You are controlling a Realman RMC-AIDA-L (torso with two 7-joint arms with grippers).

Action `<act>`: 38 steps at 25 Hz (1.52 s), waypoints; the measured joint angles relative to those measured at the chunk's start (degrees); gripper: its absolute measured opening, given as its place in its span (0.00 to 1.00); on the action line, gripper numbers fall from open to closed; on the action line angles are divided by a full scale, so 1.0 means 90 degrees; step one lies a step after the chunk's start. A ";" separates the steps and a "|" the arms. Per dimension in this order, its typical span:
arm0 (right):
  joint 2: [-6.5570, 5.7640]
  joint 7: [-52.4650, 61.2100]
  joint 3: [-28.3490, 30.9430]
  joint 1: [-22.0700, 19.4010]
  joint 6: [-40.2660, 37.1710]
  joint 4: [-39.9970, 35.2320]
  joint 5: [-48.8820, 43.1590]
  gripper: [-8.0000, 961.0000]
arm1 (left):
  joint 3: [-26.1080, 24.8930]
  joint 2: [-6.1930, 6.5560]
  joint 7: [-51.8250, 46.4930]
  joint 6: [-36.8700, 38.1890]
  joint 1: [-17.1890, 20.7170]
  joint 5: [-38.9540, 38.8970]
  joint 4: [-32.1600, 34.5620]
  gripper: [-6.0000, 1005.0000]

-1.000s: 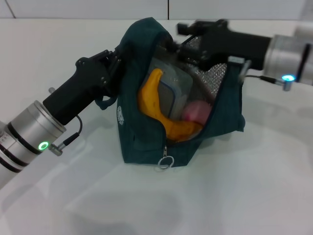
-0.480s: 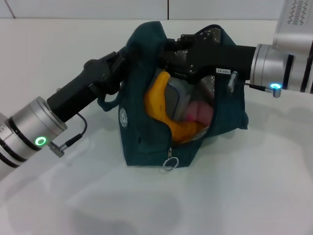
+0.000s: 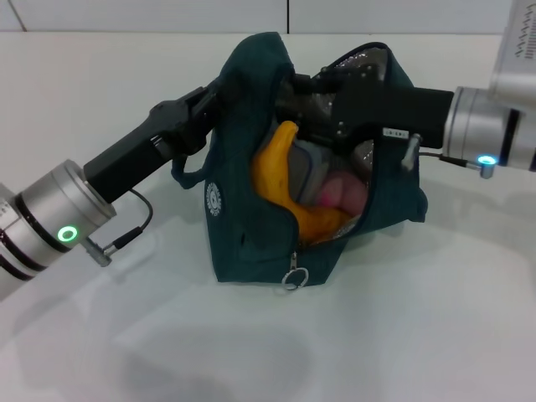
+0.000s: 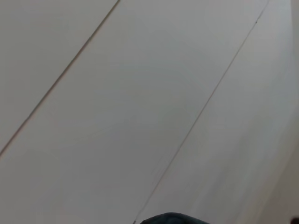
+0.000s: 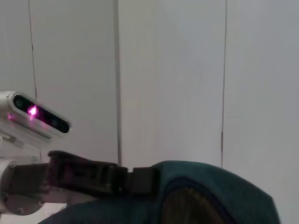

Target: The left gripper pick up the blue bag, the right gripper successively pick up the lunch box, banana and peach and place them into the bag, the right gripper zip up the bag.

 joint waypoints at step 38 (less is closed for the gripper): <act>-0.0036 -0.0768 0.0789 -0.0565 -0.2830 0.0009 0.0169 0.42 | -0.0033 -0.0050 0.0193 -0.0886 0.0096 -0.0248 -0.0051 0.04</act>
